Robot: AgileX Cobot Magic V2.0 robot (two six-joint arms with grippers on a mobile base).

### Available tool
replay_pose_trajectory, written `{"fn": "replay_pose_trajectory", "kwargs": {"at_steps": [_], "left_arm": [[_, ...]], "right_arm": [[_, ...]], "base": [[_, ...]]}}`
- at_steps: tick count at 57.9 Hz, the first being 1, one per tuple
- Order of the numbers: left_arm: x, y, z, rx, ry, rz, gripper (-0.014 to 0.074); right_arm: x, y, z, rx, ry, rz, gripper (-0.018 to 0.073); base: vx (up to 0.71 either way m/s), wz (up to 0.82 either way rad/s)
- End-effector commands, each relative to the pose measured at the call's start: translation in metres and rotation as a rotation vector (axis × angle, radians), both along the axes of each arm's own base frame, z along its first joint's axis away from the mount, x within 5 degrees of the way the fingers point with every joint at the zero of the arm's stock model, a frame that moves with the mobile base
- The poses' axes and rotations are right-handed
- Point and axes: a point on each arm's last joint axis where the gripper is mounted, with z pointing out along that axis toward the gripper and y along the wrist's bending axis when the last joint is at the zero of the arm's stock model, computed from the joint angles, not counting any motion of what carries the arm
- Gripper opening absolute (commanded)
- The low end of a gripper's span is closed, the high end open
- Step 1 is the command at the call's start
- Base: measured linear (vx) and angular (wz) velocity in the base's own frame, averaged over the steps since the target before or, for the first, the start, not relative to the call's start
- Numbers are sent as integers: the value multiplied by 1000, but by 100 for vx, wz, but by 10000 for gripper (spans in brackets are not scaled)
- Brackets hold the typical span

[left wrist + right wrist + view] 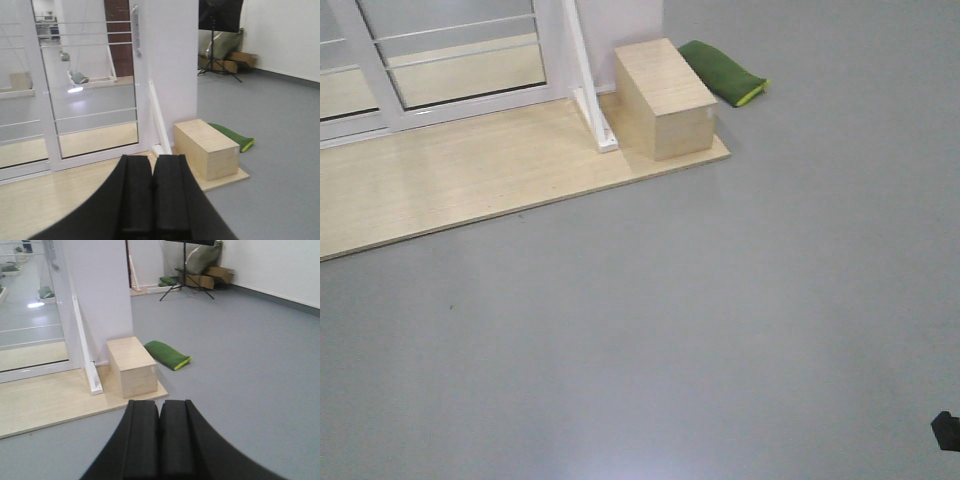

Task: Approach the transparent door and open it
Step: 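Drive toward the white-framed glass sliding door on the wooden platform, then approach the door and stop facing its grey vertical handle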

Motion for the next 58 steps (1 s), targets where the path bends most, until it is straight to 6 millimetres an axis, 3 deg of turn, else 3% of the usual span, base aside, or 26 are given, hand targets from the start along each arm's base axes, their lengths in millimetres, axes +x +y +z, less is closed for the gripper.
{"fn": "replay_pose_trajectory", "kwargs": {"at_steps": [1,28,58], "left_arm": [[1,-1,-3,-8,-53,-15,-6],[1,-1,-3,-8,-53,-15,-6],[1,-1,-3,-8,-53,-15,-6]], "right_arm": [[0,0,3,-16,-77,5,-8],[0,0,3,-16,-81,5,-8],[0,0,3,-16,-81,5,-8]], "base": [[57,57],[58,44],[55,14]]}}
